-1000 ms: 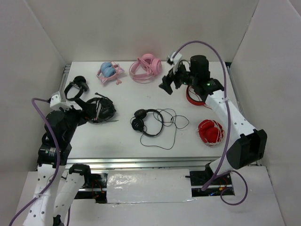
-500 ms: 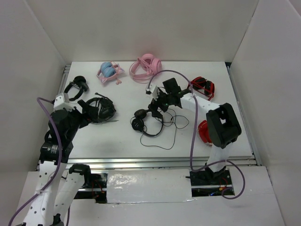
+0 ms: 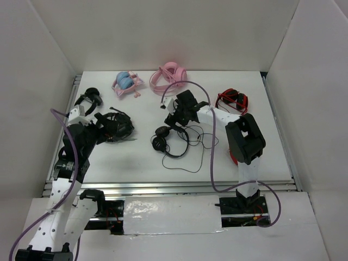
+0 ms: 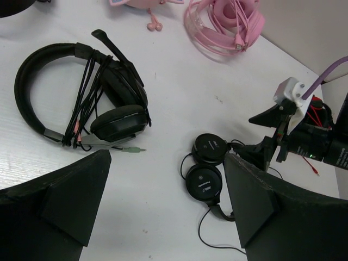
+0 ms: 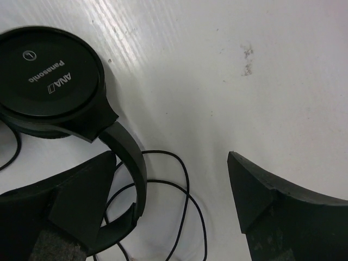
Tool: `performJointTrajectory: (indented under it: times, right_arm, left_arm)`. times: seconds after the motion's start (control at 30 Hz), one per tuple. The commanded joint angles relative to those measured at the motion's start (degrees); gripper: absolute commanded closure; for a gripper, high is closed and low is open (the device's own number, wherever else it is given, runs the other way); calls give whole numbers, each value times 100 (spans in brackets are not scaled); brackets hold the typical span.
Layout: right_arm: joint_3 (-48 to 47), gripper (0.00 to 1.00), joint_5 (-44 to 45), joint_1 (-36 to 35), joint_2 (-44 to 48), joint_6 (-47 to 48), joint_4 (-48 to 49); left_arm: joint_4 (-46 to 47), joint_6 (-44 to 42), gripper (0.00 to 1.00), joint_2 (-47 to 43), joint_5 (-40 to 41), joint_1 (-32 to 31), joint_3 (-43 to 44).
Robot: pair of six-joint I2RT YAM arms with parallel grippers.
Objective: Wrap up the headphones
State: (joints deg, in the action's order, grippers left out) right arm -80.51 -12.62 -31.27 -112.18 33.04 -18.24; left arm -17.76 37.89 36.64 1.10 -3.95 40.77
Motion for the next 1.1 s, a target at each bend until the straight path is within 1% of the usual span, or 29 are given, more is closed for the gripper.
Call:
performJointTrajectory:
  times: [0.0,0.1,0.17,0.2,0.23,0.3,0.33,0.4,0.5,0.67,0.77,0.8,0.87,0.93,0.97,1.03,1.07]
  right_arm:
    - [-35,10,620,-169,-173,203,-127]
    - [-61,10,429,-134,-208,291,-399]
    - [-70,19,410,-160,-243,361,-487]
    - [-87,32,453,-178,-260,440,-522]
    - [-88,37,445,-178,-269,458,-540]
    - [-114,51,358,-204,-287,528,-593]
    - [-166,59,261,-196,-278,650,-776]
    - [-298,66,-37,-169,-261,625,-926]
    - [-482,100,-275,-134,-173,275,-1033]
    - [-755,100,31,-196,29,-253,-787]
    - [-966,100,304,-178,275,-894,-514]
    - [-1132,100,365,-152,328,-1391,-418]
    - [-1273,100,462,23,530,-2061,12]
    - [-1528,100,392,251,670,-3045,442]
    - [-1808,100,549,322,689,-3954,557]
    - [-2047,100,620,506,785,-4776,620]
    - [-2004,100,864,534,855,-5572,672]
  left_arm:
    - [816,8,1,-8,92,-19,-209]
    - [1221,-18,1,71,-66,-19,-394]
    - [1240,-53,1,193,-153,-19,-395]
    - [1240,-62,1,238,-146,-19,-386]
    - [1222,-62,1,282,-137,-19,-377]
    - [1248,-54,1,396,-146,-19,-369]
    - [1275,-54,1,466,-154,-19,-377]
    - [1327,-53,1,510,-224,-27,-395]
    - [1485,-132,1,616,-487,-36,-439]
    - [1345,-142,1,704,-576,-62,-307]
    - [1310,-106,1,704,-752,-89,-219]
    - [1310,-71,1,686,-769,-106,-184]
    - [1275,-27,1,669,-813,-141,-79]
    - [1213,43,1,643,-936,-168,-35]
    - [1239,174,1,625,-989,-185,-17]
    - [1283,254,1,581,-1024,-238,27]
    - [1310,385,1,572,-981,-273,53]
